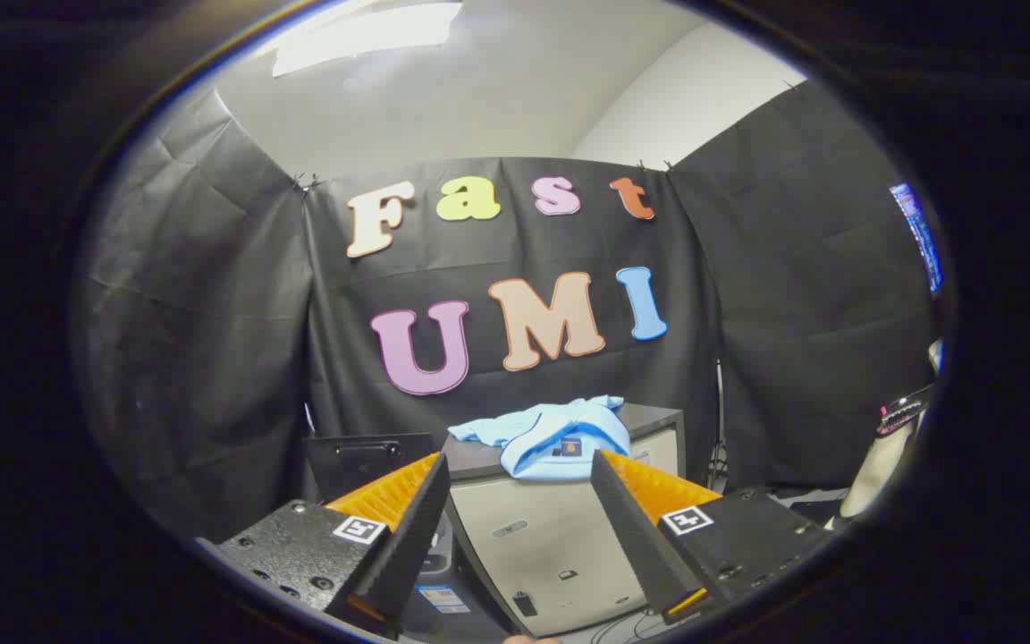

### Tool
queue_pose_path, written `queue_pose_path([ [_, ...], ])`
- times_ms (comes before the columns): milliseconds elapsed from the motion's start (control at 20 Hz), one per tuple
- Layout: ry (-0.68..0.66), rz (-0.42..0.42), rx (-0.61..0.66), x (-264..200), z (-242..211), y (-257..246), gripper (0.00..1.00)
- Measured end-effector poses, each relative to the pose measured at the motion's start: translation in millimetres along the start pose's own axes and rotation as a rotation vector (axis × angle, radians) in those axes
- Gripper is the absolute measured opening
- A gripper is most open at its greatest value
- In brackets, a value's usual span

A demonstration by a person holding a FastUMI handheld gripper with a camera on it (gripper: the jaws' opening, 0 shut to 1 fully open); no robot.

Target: Put the clothes into the washing machine and then close the washing machine lid.

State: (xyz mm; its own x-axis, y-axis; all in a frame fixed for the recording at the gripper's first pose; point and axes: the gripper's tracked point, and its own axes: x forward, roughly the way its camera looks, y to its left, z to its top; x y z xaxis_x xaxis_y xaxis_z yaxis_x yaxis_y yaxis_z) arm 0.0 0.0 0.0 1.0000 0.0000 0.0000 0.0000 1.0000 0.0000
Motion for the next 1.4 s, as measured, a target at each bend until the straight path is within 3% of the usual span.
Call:
queue_pose_path([
  [900, 0.092, 0.05, -0.096, 52, -30, 16, 0.97],
  [1100, 0.099, 0.039, -0.13, 63, -27, 16, 0.97],
  [1400, 0.093, 0.04, -0.082, 94, -4, 14, 0.97],
])
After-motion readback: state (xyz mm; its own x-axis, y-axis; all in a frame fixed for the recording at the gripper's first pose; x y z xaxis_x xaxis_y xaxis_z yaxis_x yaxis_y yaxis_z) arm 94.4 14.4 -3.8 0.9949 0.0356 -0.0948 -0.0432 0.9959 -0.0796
